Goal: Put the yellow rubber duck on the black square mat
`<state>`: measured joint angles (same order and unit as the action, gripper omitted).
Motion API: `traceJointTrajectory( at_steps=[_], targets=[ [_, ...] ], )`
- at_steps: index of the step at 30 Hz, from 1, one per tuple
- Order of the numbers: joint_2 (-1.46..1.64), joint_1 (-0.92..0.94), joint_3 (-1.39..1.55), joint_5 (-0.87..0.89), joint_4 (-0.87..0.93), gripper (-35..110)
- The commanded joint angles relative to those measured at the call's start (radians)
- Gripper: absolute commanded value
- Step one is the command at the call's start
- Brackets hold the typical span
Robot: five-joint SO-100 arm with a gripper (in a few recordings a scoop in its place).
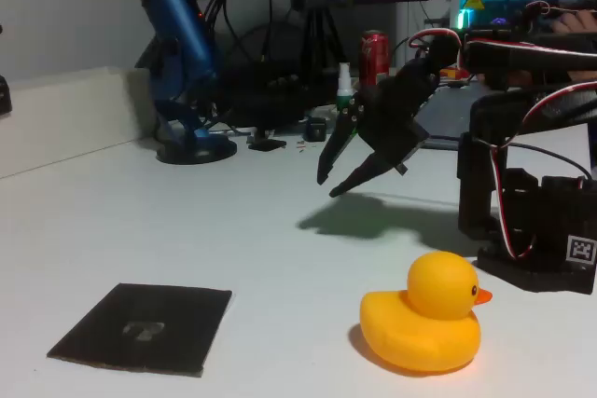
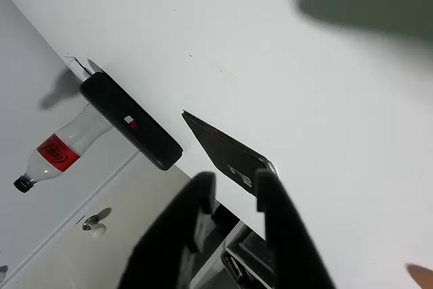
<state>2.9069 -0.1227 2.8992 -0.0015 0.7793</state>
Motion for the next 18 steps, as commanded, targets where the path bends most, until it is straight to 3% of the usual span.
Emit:
traceJointTrajectory(
  at_steps=[1, 18],
  targets=[
    [0.026, -0.026, 0.006, 0.005, 0.005, 6],
    [0.026, -0.02, 0.006, 0.005, 0.005, 6]
  ],
)
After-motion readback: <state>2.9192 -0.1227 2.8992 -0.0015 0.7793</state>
